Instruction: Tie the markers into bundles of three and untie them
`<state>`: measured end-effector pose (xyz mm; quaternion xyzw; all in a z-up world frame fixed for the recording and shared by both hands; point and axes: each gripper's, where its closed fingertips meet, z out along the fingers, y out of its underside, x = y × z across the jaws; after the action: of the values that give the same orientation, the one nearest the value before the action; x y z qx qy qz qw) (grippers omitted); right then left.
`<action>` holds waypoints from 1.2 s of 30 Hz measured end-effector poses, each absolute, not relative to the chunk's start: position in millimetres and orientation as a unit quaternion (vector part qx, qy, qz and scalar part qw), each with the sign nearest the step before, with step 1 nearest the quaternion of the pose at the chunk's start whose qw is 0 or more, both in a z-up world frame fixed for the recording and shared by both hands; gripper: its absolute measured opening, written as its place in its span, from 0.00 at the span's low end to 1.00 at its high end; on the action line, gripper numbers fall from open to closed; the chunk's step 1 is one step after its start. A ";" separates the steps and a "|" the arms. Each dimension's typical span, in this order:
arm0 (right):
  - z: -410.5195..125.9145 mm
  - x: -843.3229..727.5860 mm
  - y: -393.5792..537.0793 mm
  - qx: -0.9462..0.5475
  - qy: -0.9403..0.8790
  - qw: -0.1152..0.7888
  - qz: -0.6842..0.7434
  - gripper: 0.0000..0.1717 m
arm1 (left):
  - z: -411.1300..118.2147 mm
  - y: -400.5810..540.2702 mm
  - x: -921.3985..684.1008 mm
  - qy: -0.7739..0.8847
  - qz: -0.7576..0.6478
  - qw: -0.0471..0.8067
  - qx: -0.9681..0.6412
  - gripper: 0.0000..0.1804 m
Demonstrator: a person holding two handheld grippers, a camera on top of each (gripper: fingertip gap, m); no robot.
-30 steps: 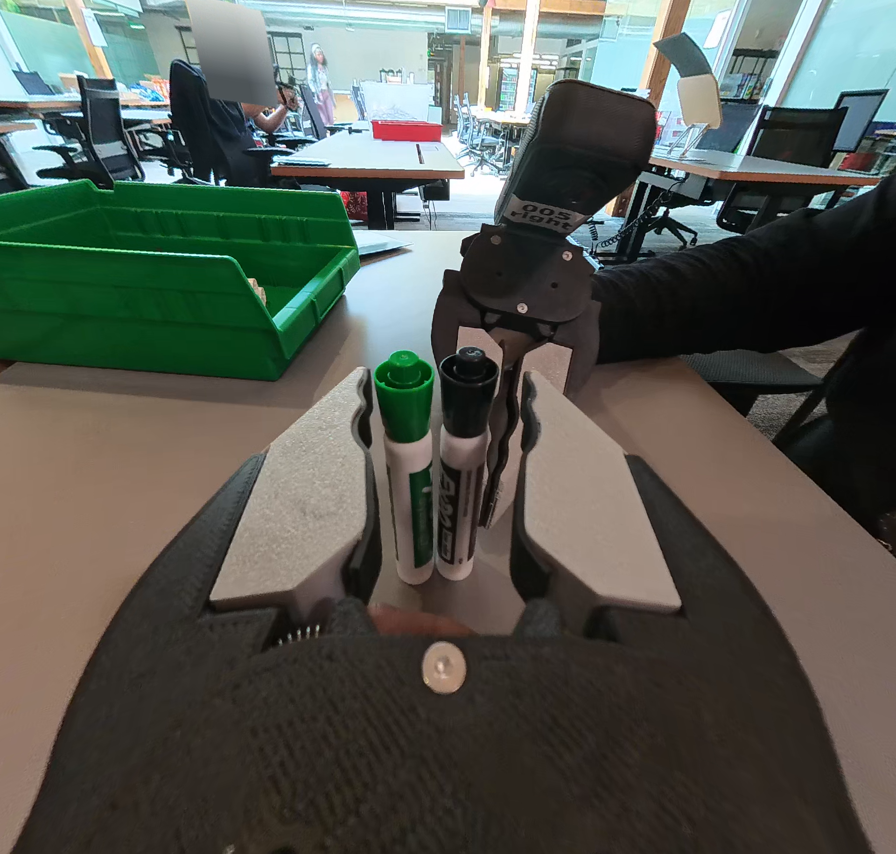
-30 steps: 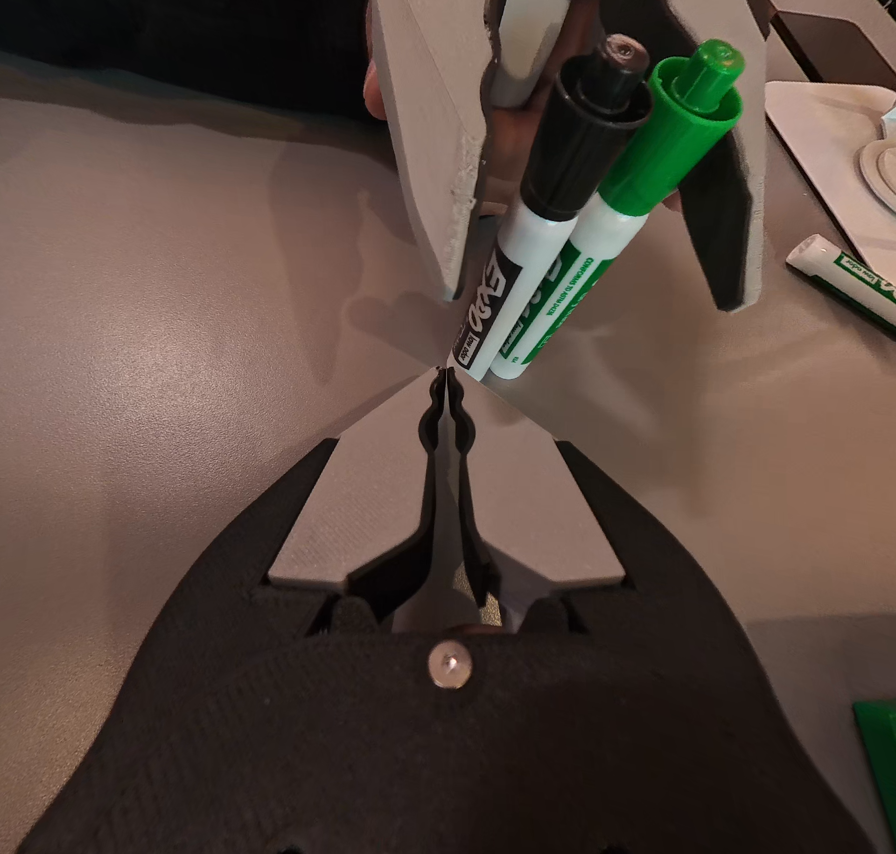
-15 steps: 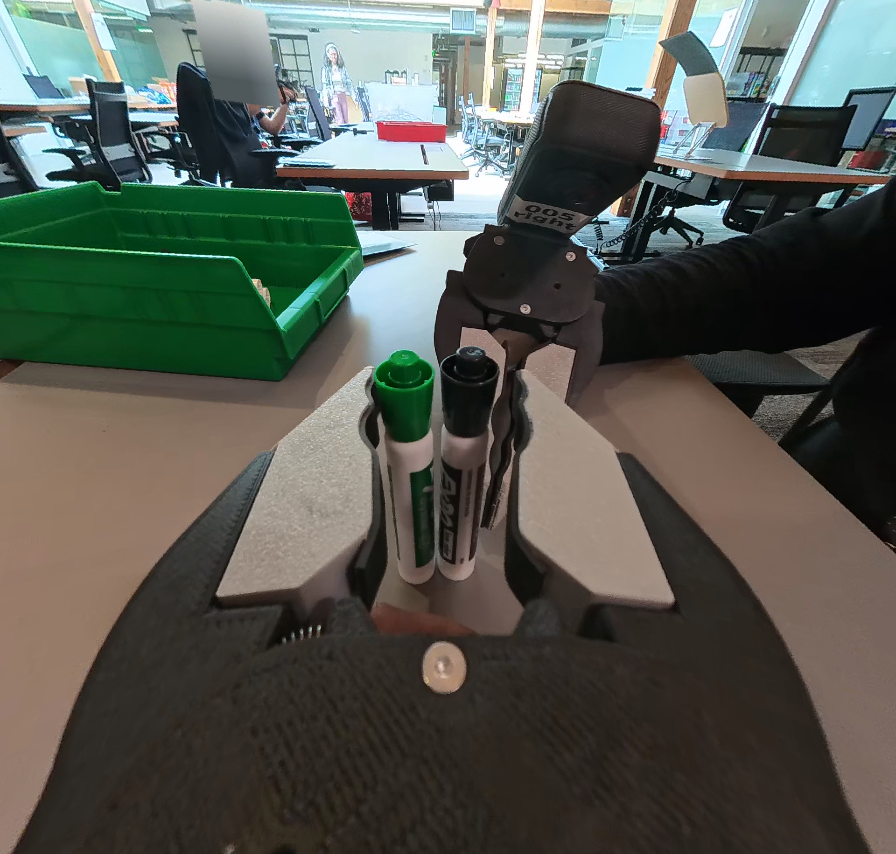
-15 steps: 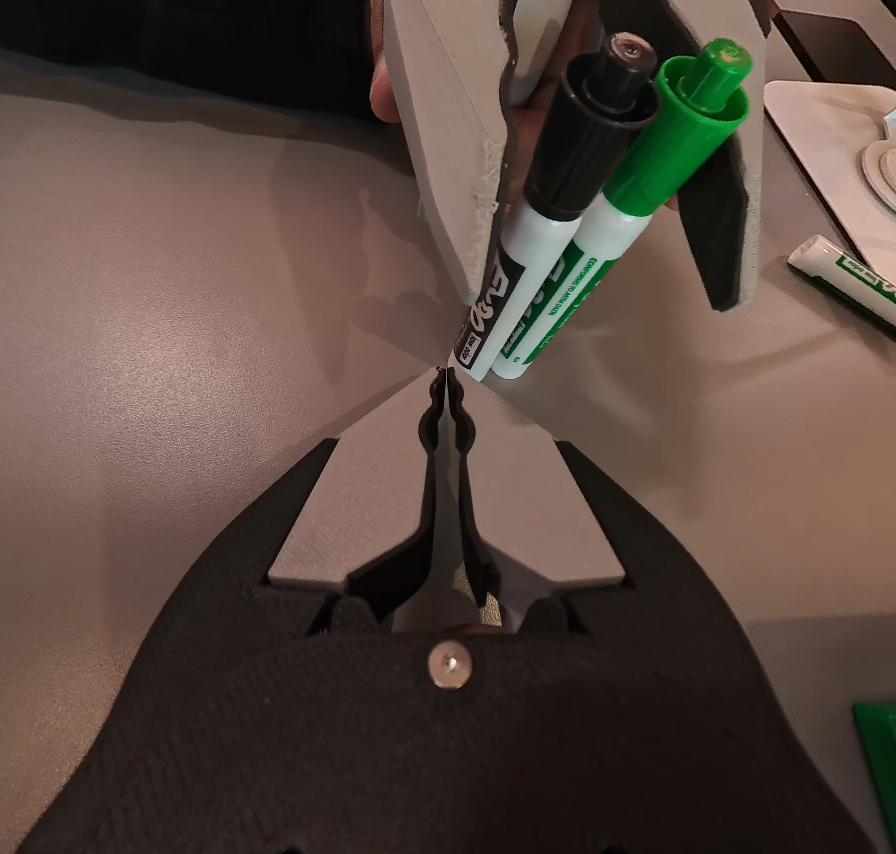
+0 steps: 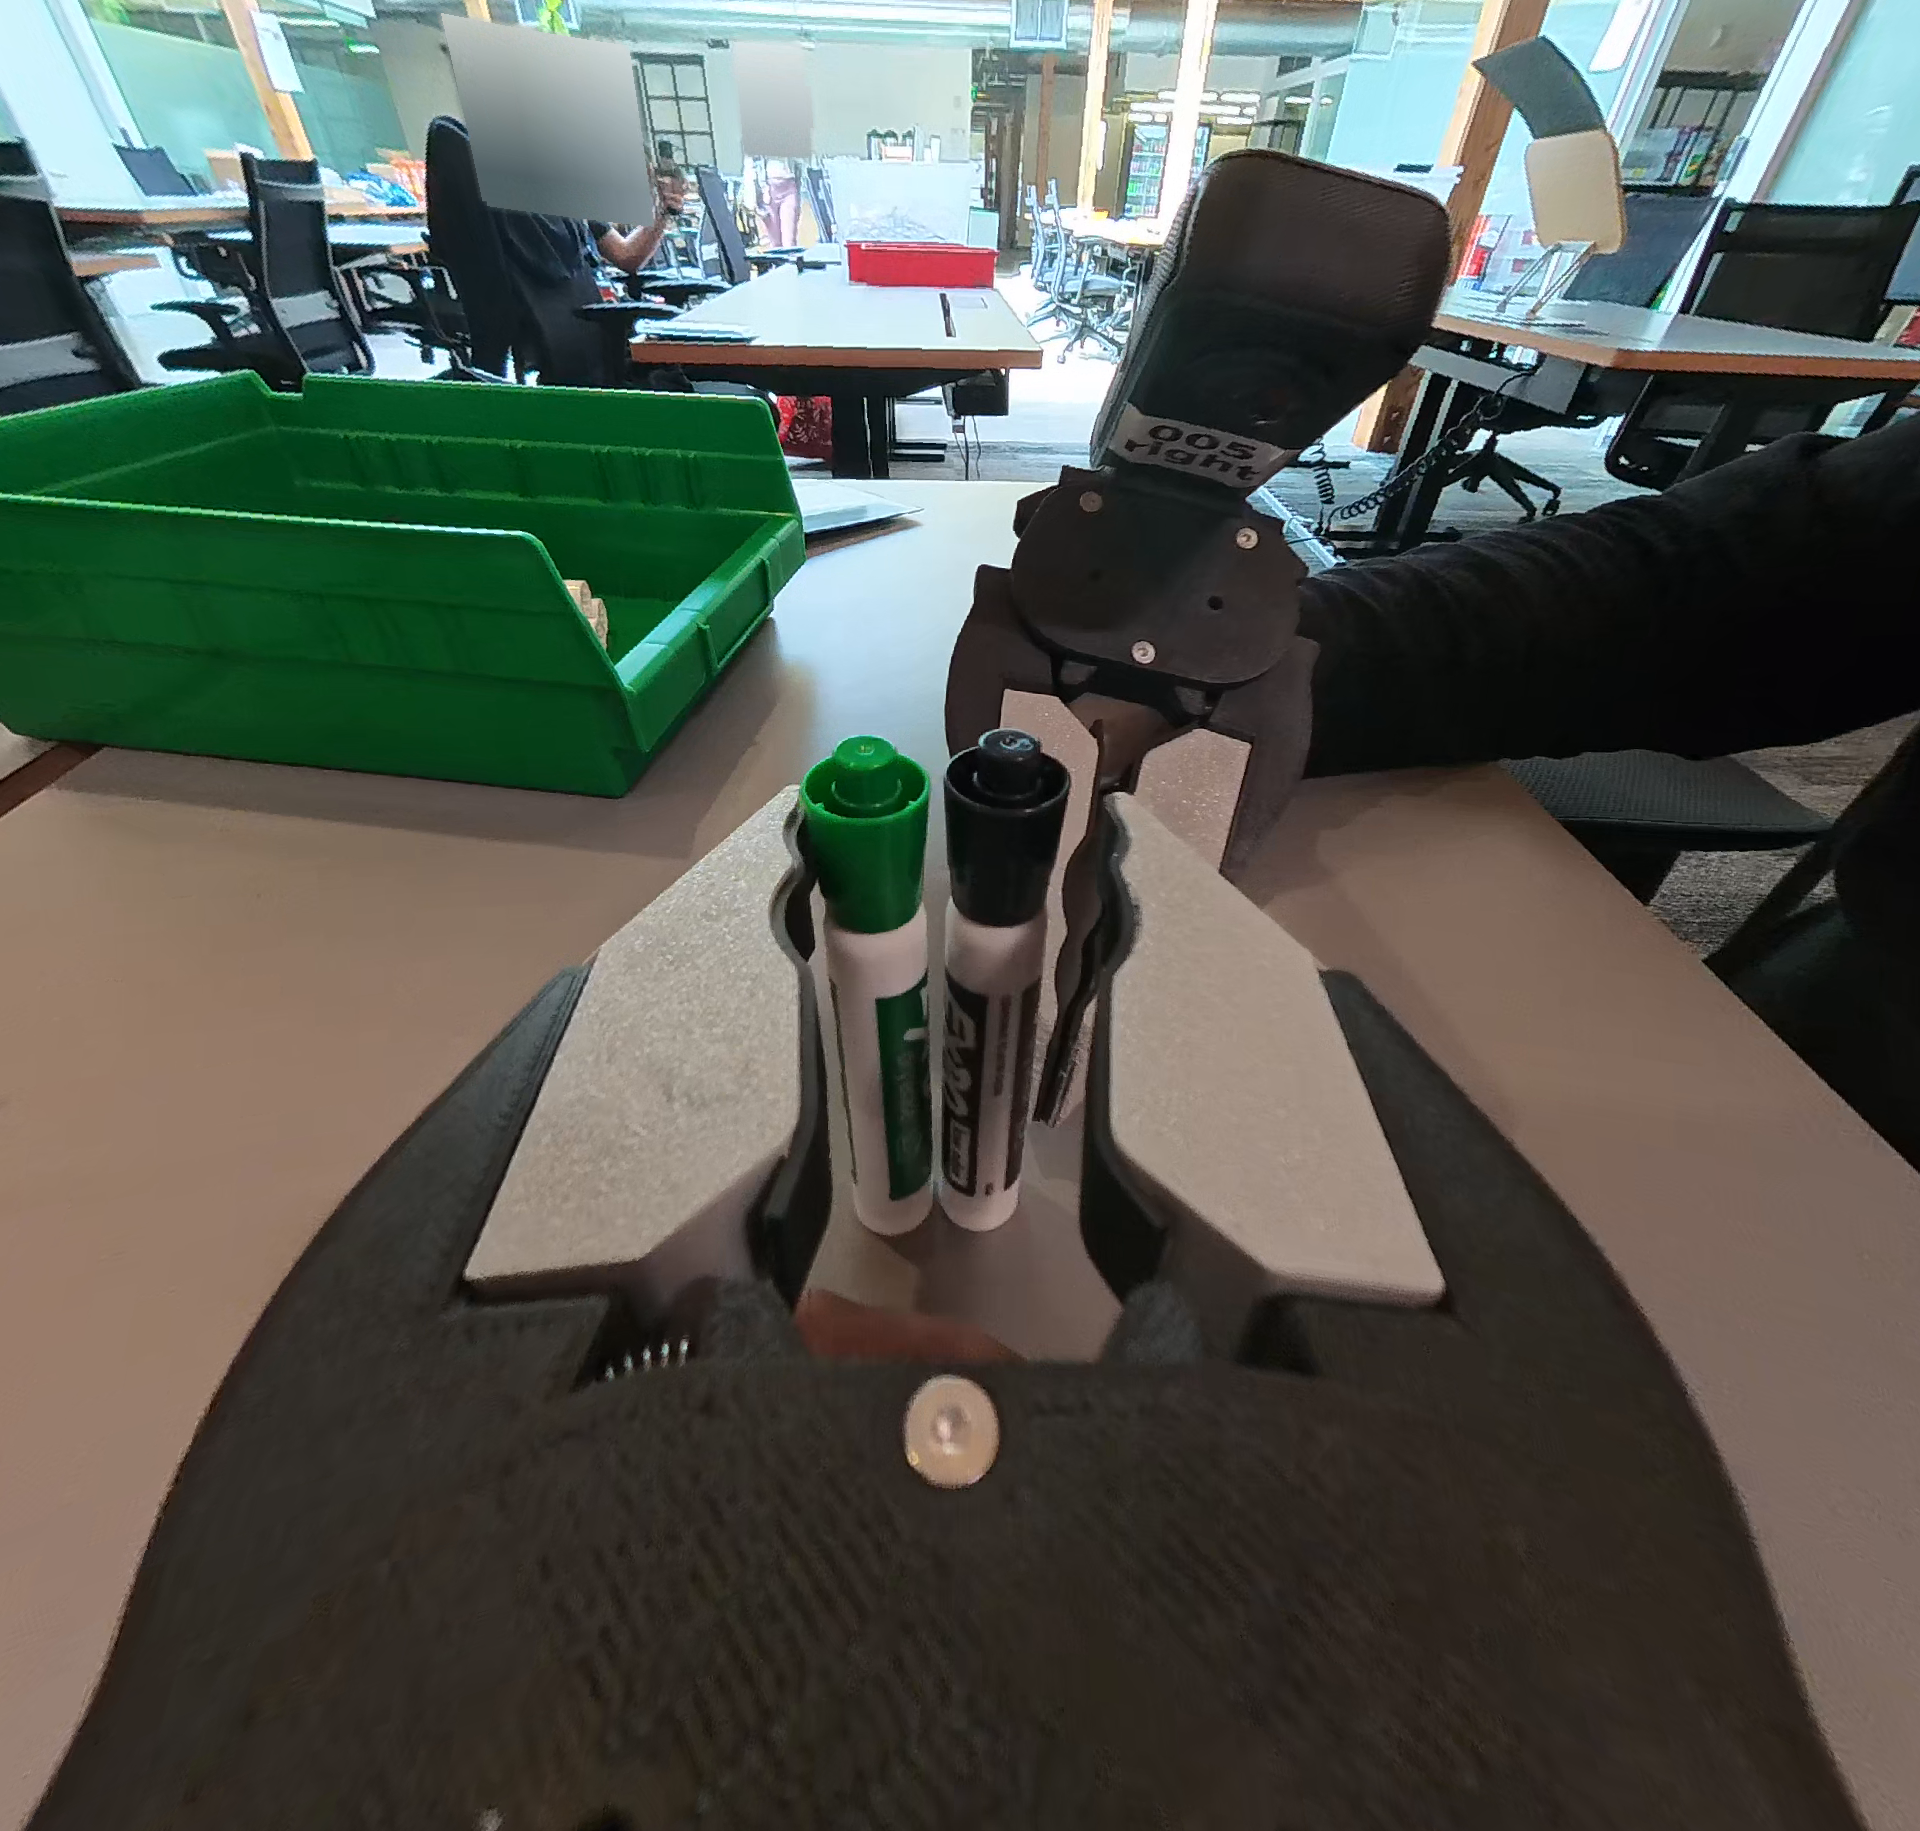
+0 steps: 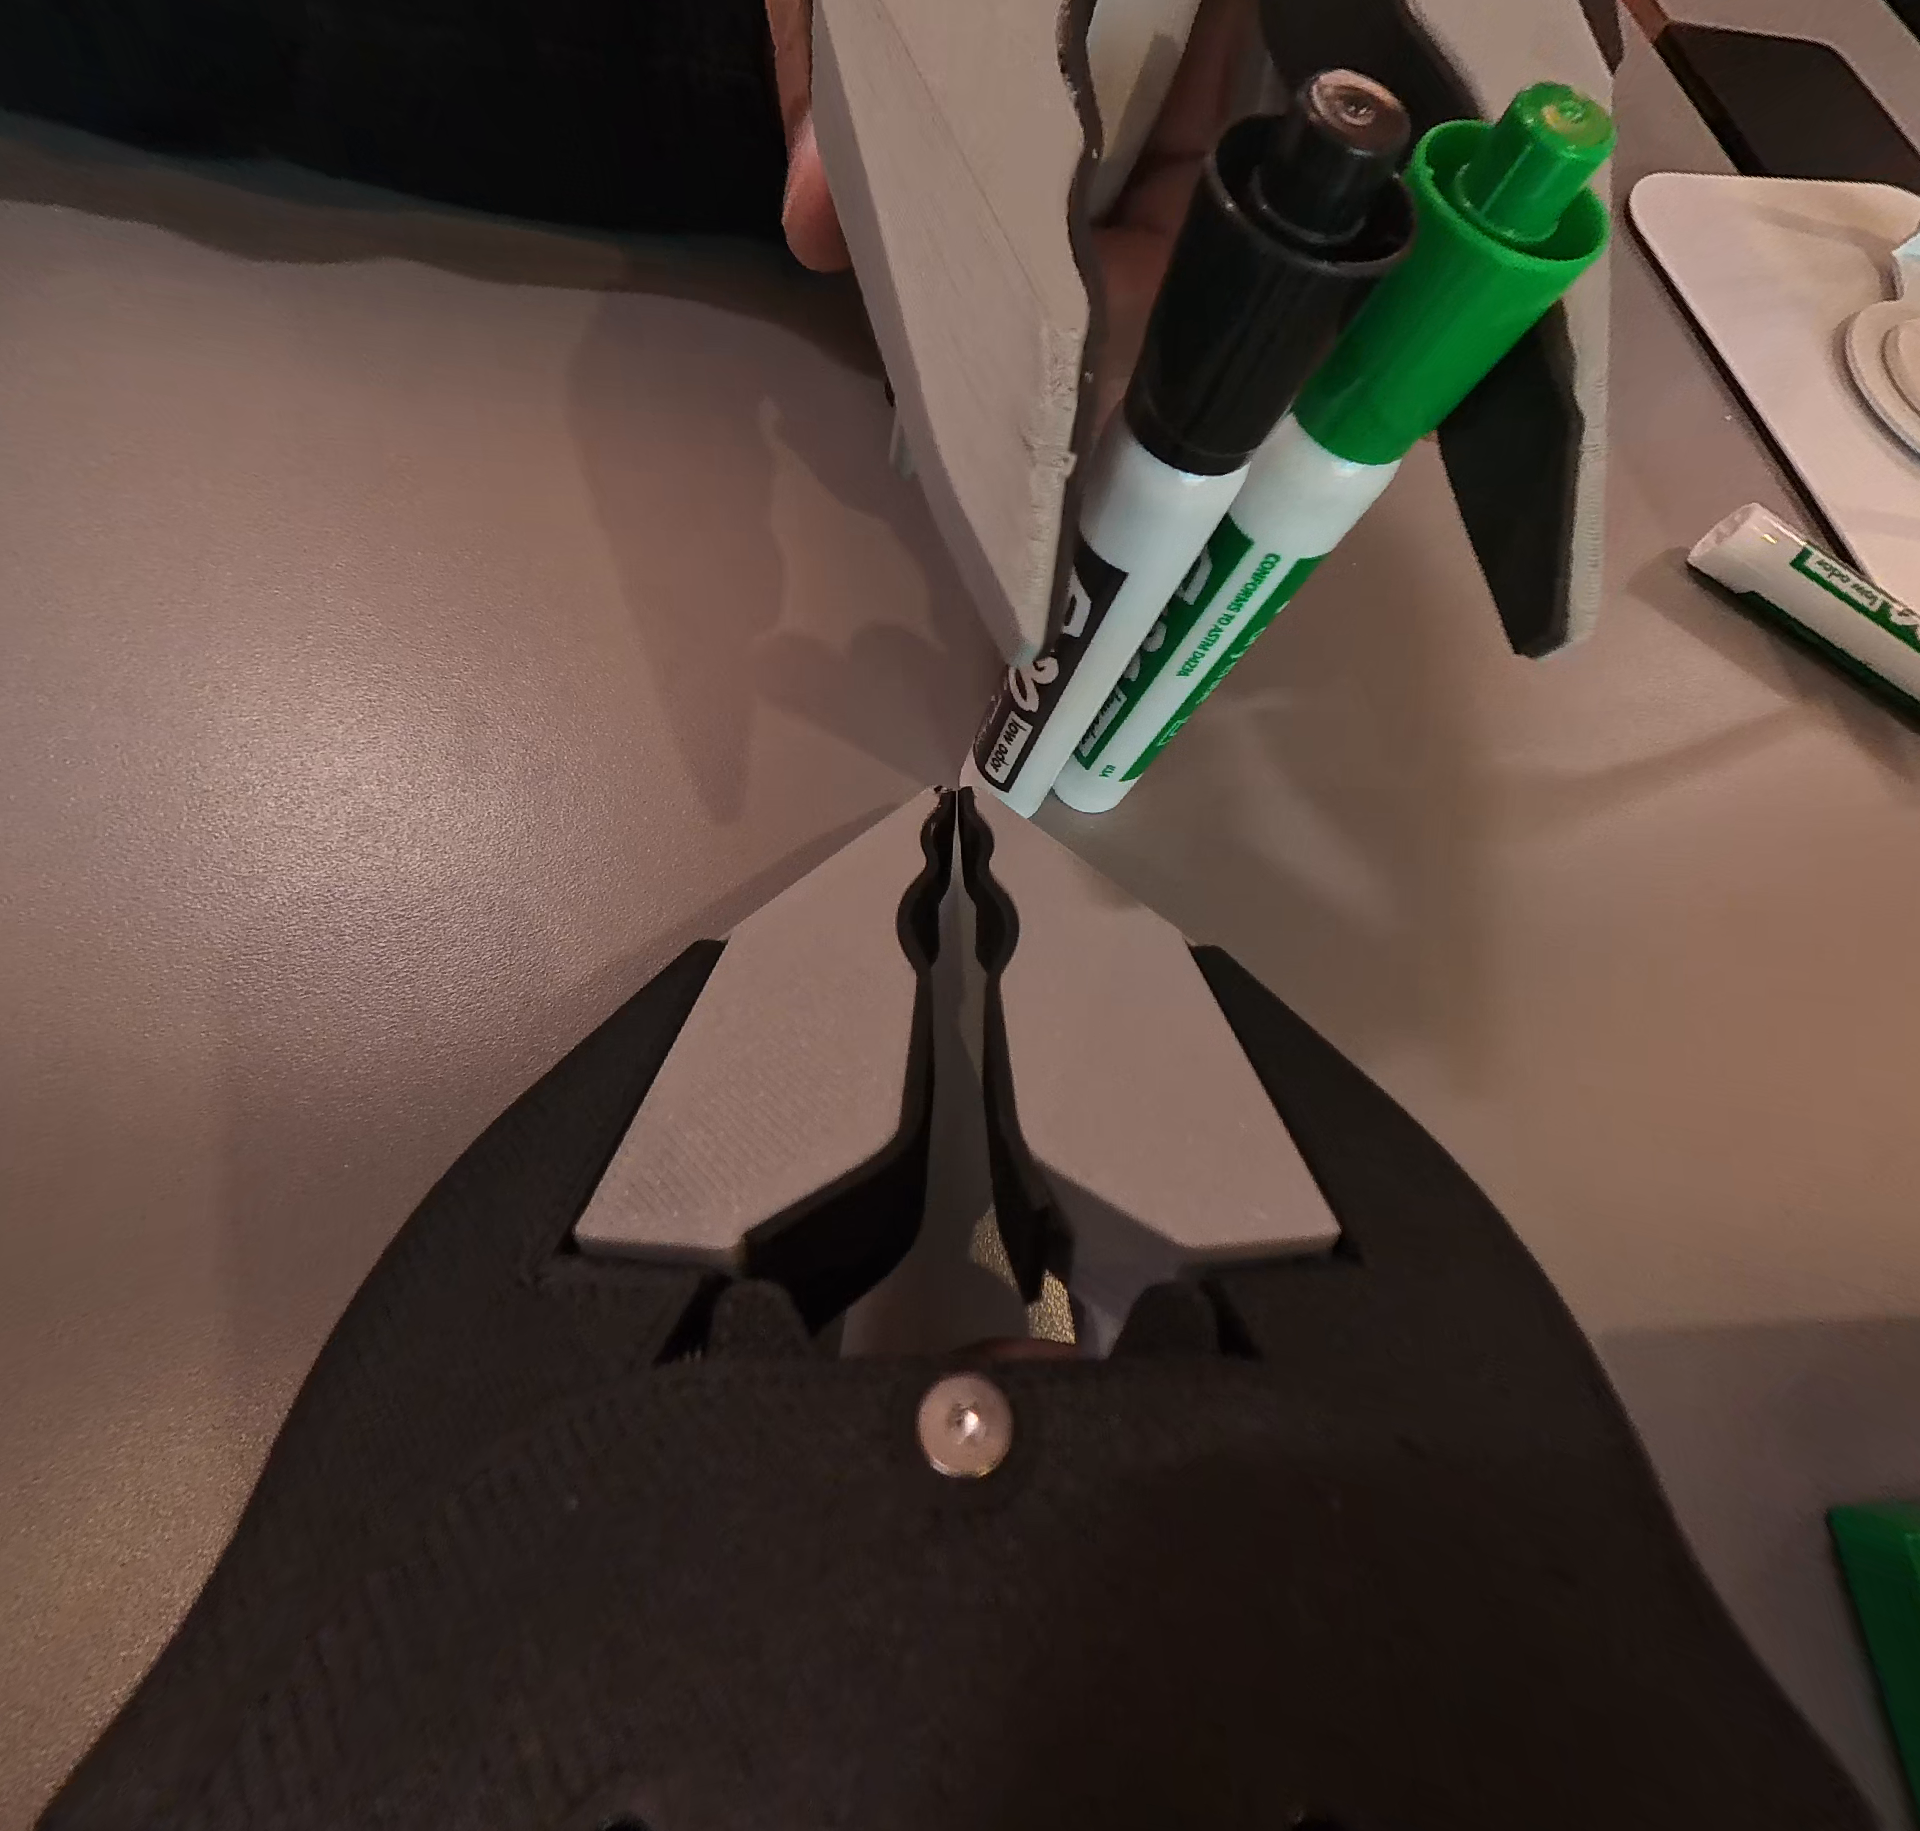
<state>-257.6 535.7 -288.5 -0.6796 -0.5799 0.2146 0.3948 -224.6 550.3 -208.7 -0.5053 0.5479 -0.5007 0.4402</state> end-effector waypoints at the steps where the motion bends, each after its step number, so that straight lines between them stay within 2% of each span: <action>1: -288.3 -257.6 535.7 -0.679 -0.580 0.395 0.215 0.00 | -208.7 550.9 -224.6 0.547 -0.499 0.442 -0.507 0.29; 24: -288.9 -258.1 535.1 -0.679 -0.582 0.394 0.214 0.00 | -210.0 553.0 -223.9 0.542 -0.480 0.457 -0.517 0.29; 36: -289.4 -258.2 535.4 -0.680 -0.581 0.392 0.215 0.00 | -209.5 552.9 -224.1 0.540 -0.487 0.452 -0.517 0.26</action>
<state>-258.2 535.4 -289.4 -0.6801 -0.5809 0.2149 0.3922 -224.1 552.9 -209.5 -0.5168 0.5402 -0.4867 0.4519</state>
